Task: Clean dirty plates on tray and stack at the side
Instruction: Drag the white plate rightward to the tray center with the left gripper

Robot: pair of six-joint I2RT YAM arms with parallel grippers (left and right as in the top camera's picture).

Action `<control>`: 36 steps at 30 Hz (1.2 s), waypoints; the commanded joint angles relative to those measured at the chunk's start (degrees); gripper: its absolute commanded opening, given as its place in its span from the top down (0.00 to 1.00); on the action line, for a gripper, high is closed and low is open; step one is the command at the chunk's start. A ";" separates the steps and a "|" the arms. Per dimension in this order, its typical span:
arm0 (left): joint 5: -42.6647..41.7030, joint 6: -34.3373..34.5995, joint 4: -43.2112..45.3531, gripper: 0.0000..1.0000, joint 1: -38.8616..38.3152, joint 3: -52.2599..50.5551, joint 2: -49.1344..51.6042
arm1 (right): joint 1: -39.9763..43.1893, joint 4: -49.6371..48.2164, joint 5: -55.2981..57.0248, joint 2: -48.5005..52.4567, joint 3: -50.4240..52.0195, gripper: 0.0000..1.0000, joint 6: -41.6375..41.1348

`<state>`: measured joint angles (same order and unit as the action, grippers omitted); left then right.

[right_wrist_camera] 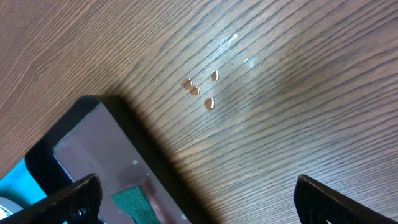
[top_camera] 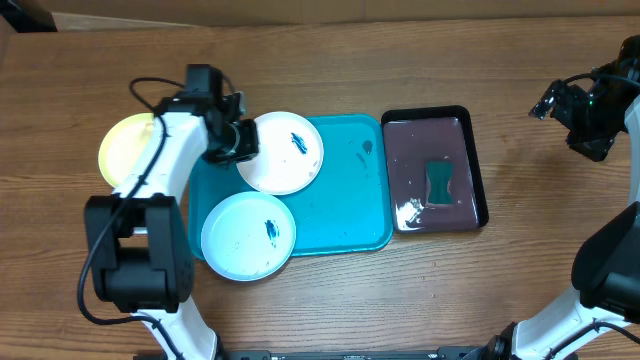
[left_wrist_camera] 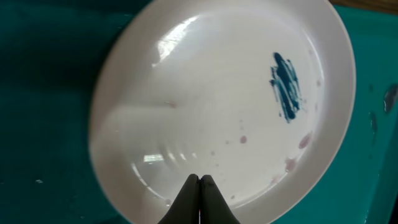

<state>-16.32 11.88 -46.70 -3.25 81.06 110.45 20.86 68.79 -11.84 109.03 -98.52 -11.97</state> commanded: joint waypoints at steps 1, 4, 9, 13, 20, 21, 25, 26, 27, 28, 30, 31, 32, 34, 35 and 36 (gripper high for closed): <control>0.87 2.60 0.04 0.96 -3.82 1.07 -1.86 | 0.00 -0.15 -0.26 -0.81 -0.44 0.00 -0.09; 1.88 3.89 -0.07 0.96 -6.54 1.07 -1.86 | 0.00 -0.13 -0.26 -0.81 -0.44 0.00 -0.09; 1.68 5.09 -0.52 0.96 -10.05 1.07 -1.86 | 0.00 -0.13 -0.26 -0.81 -0.44 0.00 -0.07; 1.66 5.09 -0.96 0.96 -12.13 1.07 -1.86 | 0.00 -0.13 -0.26 -0.81 -0.44 0.00 -0.09; 1.68 6.64 -1.66 0.96 -14.69 1.07 -1.86 | 0.00 -0.13 -0.26 -0.81 -0.44 0.00 -0.09; 1.75 6.91 -1.70 0.96 -15.04 1.07 -1.86 | 0.00 -0.13 -0.26 -0.81 -0.44 0.00 -0.09; 1.95 7.96 -2.14 0.96 -16.02 1.07 -1.86 | 0.00 -0.13 -0.26 -0.81 -0.44 0.00 -0.07; 1.95 8.39 -2.40 0.96 -16.17 1.07 -1.86 | 0.00 -0.13 -0.26 -0.81 -0.44 0.00 -0.09; 1.97 8.83 -2.62 0.96 -16.24 1.07 -1.86 | 0.00 -0.11 -0.26 -0.81 -0.44 0.00 -0.09; 1.92 9.27 -2.84 0.96 -16.31 1.07 -1.86 | 0.00 -0.13 -0.26 -0.81 -0.44 0.00 -0.07; 1.92 9.92 -3.15 0.96 -16.33 1.07 -1.86 | 0.00 -0.13 -0.26 -0.81 -0.46 0.00 -0.09; 1.92 10.01 -3.19 0.96 -16.33 1.07 -1.86 | 0.00 -0.13 -0.26 -0.81 -0.44 0.00 -0.09; 1.92 10.01 -3.23 0.96 -16.33 1.07 -1.86 | 0.00 -0.13 -0.26 -0.81 -0.44 0.00 -0.09; 1.92 10.01 -3.43 0.96 -16.33 1.07 -1.86 | 0.00 -0.13 -0.26 -0.81 -0.44 0.00 -0.09; 1.92 10.01 -3.52 0.96 -16.33 1.07 -1.86 | 0.00 -0.13 -0.26 -0.81 -0.46 0.00 -0.07; 1.92 10.03 -3.67 0.96 -16.33 1.07 -1.86 | 0.00 -0.11 -0.26 -0.81 -0.44 0.00 -0.09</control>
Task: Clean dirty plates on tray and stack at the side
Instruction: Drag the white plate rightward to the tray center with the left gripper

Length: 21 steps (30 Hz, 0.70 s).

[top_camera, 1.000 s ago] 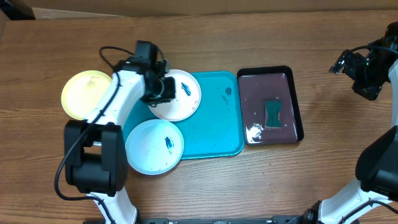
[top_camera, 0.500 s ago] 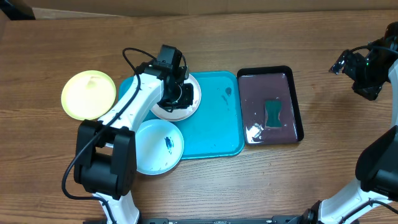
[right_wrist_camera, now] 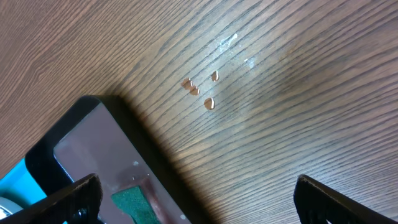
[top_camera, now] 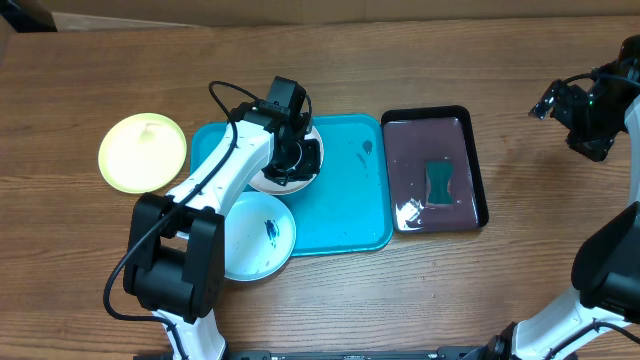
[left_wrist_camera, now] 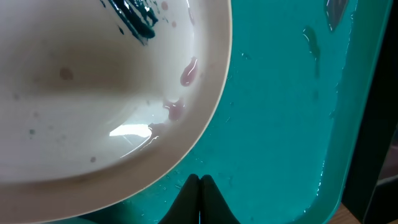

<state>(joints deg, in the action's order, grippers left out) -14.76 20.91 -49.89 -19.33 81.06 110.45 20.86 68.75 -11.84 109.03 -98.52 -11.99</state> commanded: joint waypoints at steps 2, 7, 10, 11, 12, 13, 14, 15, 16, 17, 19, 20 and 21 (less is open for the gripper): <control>0.37 0.98 -0.74 0.96 -0.24 1.07 -1.84 | 0.00 -0.09 -0.26 -0.81 -0.46 0.00 -0.07; 0.37 0.98 -0.79 0.96 -0.24 1.05 -1.84 | 0.00 -0.09 -0.26 -0.81 -0.44 0.00 -0.07; 0.39 0.98 -0.76 0.96 -0.24 1.05 -1.84 | 0.00 -0.09 -0.26 -0.81 -0.44 0.00 -0.07; 0.39 0.98 -0.74 0.96 -0.24 1.05 -1.84 | 0.00 -0.09 -0.26 -0.81 -0.44 0.00 -0.04; 0.39 0.98 -0.72 0.96 -0.24 1.05 -1.84 | 0.00 -0.09 -0.26 -0.81 -0.46 0.00 -0.07; 0.46 0.96 -0.72 0.96 -0.24 1.05 -1.84 | 0.00 -0.09 -0.26 -0.81 -0.44 0.00 -0.07; 0.83 0.98 -0.74 0.96 -0.24 1.05 -1.84 | 0.00 -0.09 -0.26 -0.81 -0.44 0.00 -0.07; 1.31 0.98 -0.76 0.96 -0.24 1.05 -1.84 | 0.00 -0.09 -0.26 -0.81 -0.44 0.00 -0.07; 1.66 0.98 -0.79 0.96 -0.24 1.05 -1.84 | 0.00 -0.09 -0.26 -0.81 -0.44 0.00 -0.04; 1.92 0.96 -0.85 0.96 -0.24 1.05 -1.84 | 0.00 -0.09 -0.26 -0.81 -0.44 0.00 -0.07; 1.88 0.96 -0.98 0.96 -0.24 1.05 -1.84 | 0.00 -0.09 -0.26 -0.81 -0.46 0.00 -0.07; 1.88 0.96 -1.09 0.96 -0.24 1.05 -1.84 | 0.00 -0.09 -0.26 -0.81 -0.44 0.00 -0.04; 1.88 0.96 -1.16 0.96 -0.24 1.05 -1.84 | 0.00 -0.09 -0.26 -0.81 -0.44 0.00 -0.07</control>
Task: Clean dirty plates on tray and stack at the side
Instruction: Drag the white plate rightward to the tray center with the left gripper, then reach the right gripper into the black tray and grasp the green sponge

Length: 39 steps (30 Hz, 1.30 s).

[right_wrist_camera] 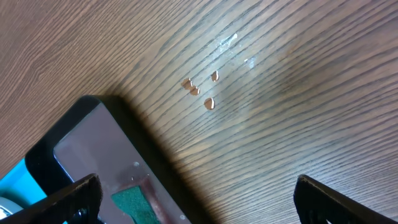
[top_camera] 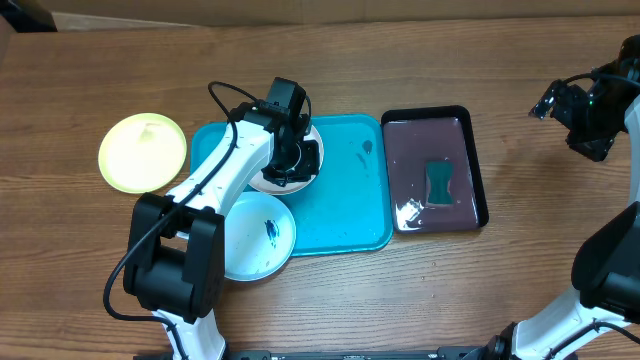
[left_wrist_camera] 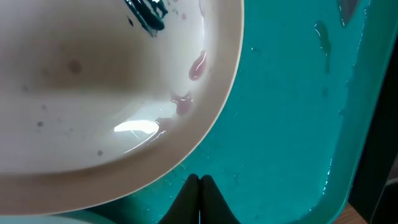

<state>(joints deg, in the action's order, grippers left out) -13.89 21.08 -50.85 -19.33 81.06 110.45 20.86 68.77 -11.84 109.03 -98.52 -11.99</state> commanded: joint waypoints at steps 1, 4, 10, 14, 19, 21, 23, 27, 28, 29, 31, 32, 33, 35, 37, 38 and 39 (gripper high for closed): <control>1.03 0.79 -0.15 0.96 -0.24 1.05 -1.84 | 0.00 -0.09 -0.26 -0.81 -0.44 0.00 -0.07; 1.03 0.79 0.07 0.96 -0.24 1.05 -1.84 | 0.00 -0.11 -0.26 -0.81 -0.46 0.00 -0.07; 1.05 0.76 0.07 0.96 -0.24 1.05 -1.84 | 0.00 -0.11 -0.26 -0.81 -0.44 0.00 -0.04; 2.27 0.79 -0.15 0.96 -0.24 1.05 -1.84 | 0.00 -3.78 -0.50 -0.81 -0.44 0.00 -0.28; 7.41 0.11 1.42 0.96 0.90 1.60 -1.84 | 0.00 -2.71 -12.00 -0.81 -0.46 0.00 -3.08; 6.97 -0.55 0.94 0.96 2.91 3.19 -1.84 | 0.00 -3.30 -18.58 -0.81 -0.52 0.00 -2.89; 6.62 -0.57 -1.01 0.93 5.09 5.62 -1.84 | -0.11 -2.69 -23.65 -0.81 -0.55 0.09 -1.01; 6.36 -2.71 -6.16 0.87 9.86 11.21 -1.84 | -4.52 1.97 -19.87 -0.81 -0.52 0.20 4.85; 6.38 -3.17 -7.17 0.85 10.91 12.07 -1.84 | -6.12 3.04 -16.90 -0.81 -0.48 0.22 5.49; 6.38 -3.45 -7.72 0.84 11.61 12.37 -1.84 | -8.31 4.26 -12.28 -0.81 -0.44 0.23 5.64; 6.51 -4.59 -8.57 0.82 12.59 12.37 -1.84 | -12.57 6.38 -3.58 -0.81 -0.37 0.27 5.62; 7.17 -5.29 -8.92 0.82 12.94 12.22 -1.84 | -14.78 7.23 -0.02 -0.81 -0.09 0.28 5.60; 7.82 -5.84 -8.96 0.80 13.03 12.07 -1.84 | -16.50 8.02 2.10 -0.79 0.02 0.29 5.55; 10.73 -5.88 -9.22 0.73 13.03 12.04 -1.84 | -20.35 8.76 4.90 -0.63 0.55 0.31 5.03; 13.81 -5.84 -8.94 0.69 13.03 11.87 -1.81 | -23.87 8.50 6.91 -0.63 1.55 0.31 4.31; 15.43 -5.64 -8.52 0.64 13.03 11.67 -1.81 | -25.42 8.26 7.43 -0.63 2.14 0.31 4.31; 17.03 -5.40 -7.65 0.60 13.03 11.26 -1.81 | -26.99 7.87 7.89 -0.63 2.86 0.31 4.26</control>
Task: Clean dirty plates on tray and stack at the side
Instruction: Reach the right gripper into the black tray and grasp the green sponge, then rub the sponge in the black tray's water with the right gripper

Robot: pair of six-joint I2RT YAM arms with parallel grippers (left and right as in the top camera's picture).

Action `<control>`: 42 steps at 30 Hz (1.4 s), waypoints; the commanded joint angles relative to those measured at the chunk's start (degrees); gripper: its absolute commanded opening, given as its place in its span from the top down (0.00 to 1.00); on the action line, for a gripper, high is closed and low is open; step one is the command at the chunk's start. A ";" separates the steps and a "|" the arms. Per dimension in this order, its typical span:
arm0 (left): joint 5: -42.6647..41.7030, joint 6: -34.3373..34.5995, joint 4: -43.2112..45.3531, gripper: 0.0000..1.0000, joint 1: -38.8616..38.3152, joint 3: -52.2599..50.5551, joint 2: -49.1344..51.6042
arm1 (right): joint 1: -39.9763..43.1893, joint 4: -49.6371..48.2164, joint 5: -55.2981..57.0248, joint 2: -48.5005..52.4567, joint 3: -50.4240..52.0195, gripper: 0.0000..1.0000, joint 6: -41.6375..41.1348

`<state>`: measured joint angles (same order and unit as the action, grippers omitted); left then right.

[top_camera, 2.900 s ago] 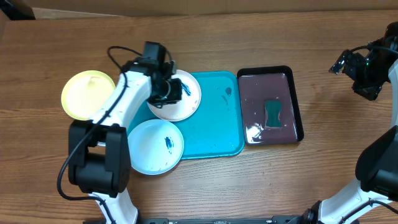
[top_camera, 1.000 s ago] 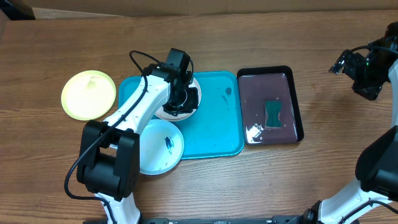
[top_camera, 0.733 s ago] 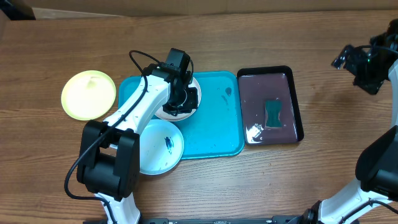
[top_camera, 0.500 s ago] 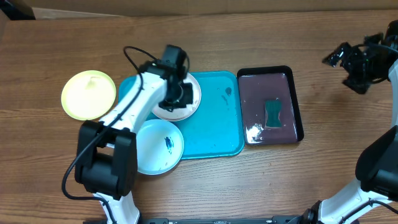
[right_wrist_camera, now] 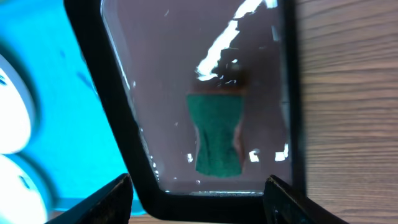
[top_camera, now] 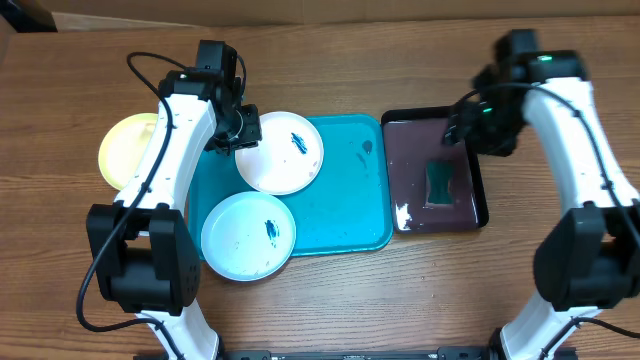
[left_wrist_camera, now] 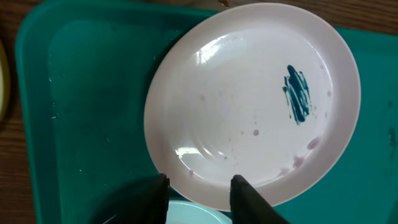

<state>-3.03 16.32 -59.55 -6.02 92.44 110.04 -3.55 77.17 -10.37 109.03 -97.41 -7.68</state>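
Note:
A white plate point(top_camera: 282, 152) with a blue smear point(left_wrist_camera: 296, 93) sits at the back of the teal tray point(top_camera: 345, 205). My left gripper point(left_wrist_camera: 199, 198) is open at this plate's left rim point(top_camera: 238, 132), with the near rim showing between its fingers. A pale blue plate point(top_camera: 248, 236), also smeared, lies at the tray's front left. A yellow plate point(top_camera: 128, 150) rests on the table left of the tray. My right gripper point(right_wrist_camera: 199, 200) hangs wide open over the black tray point(top_camera: 480, 175) of purplish water, above the green sponge point(right_wrist_camera: 216, 133).
The black tray point(right_wrist_camera: 124, 130) stands right against the teal tray's right edge. Wet patches and a dark spot point(top_camera: 366, 150) mark the teal tray's back right. Bare wooden table point(top_camera: 560, 300) lies round both trays.
My left gripper was shut over the white plate's right edge; it is now open at the plate's left rim. My right gripper has moved from the table's far right to above the sponge.
My left gripper was first shut at the white plate's left side. Then it stood shut over the plate's right edge, twice. It is now back at the left rim and open. The right gripper stayed open at the far right until now.

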 commanded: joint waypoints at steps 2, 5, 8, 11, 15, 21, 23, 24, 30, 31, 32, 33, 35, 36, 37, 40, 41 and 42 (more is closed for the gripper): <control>6.60 -0.70 3.06 0.54 -0.26 -1.29 -1.40 | -4.98 -1.55 6.51 -0.63 3.26 0.31 -0.28; 6.43 -0.70 6.47 0.53 -0.26 -4.20 -1.38 | -7.67 -3.52 8.92 -0.63 5.57 0.31 -2.45; 6.45 -0.70 8.81 0.54 -0.26 -7.21 -1.38 | -8.94 -5.64 10.75 -0.63 7.52 0.31 -3.06; 6.64 -0.72 10.71 0.55 -0.26 -9.66 -1.38 | -9.03 -6.60 10.75 -0.63 8.37 0.30 -3.06; 6.62 -0.70 14.23 0.55 -0.26 -12.39 -1.38 | -9.03 -7.04 10.75 -0.63 8.52 0.30 -3.06; 6.64 -0.70 19.06 0.57 -0.20 -16.85 -1.38 | -9.03 -7.10 10.75 -0.63 8.55 0.30 -3.02; 6.64 -0.74 20.06 0.57 -0.20 -17.92 -1.38 | -9.03 -7.17 10.75 -0.63 8.55 0.30 -3.02; 6.62 -0.74 20.70 0.58 -0.20 -18.60 -1.38 | -9.03 -7.26 10.75 -0.63 8.55 0.30 -3.02; 6.60 -0.70 22.38 0.73 -0.22 -21.05 -1.38 | -9.03 -7.28 10.75 -0.63 8.55 0.30 -3.02; 6.51 -0.68 22.29 0.83 -0.22 -21.05 -1.38 | -9.03 -7.26 10.75 -0.63 8.55 0.30 -3.02; 5.92 -0.68 22.16 0.90 -0.22 -21.05 -1.38 | -9.03 -7.28 10.75 -0.63 8.55 0.30 -3.02; 4.85 -0.70 22.08 0.94 -0.22 -21.03 -1.38 | -9.03 -7.28 10.75 -0.63 8.55 0.30 -3.02; 1.97 -0.70 21.79 0.96 -0.28 -21.03 -1.38 | -9.03 -7.28 10.75 -0.63 8.55 0.30 -3.02; 0.39 -0.70 21.64 0.96 -0.31 -21.03 -1.38 | -9.03 -7.28 10.75 -0.63 8.55 0.30 -3.02; -1.68 -0.68 21.40 0.96 -0.39 -21.03 -1.38 | -9.03 -7.28 10.75 -0.63 8.55 0.30 -3.02; -7.63 -0.57 20.79 0.96 -0.52 -21.03 -1.38 | -9.03 -7.26 10.78 -0.63 8.55 0.30 -2.99; -8.96 -0.33 20.61 0.96 -0.55 -21.03 -1.38 | -9.03 -7.19 10.75 -0.63 8.55 0.30 -2.99; -9.92 0.39 20.50 0.96 -0.68 -21.03 -1.38 | -9.03 -7.06 10.78 -0.63 8.55 0.30 -2.99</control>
<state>-5.74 16.12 -38.61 -6.02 71.61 110.02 -12.73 70.08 0.01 109.03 -89.19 -10.48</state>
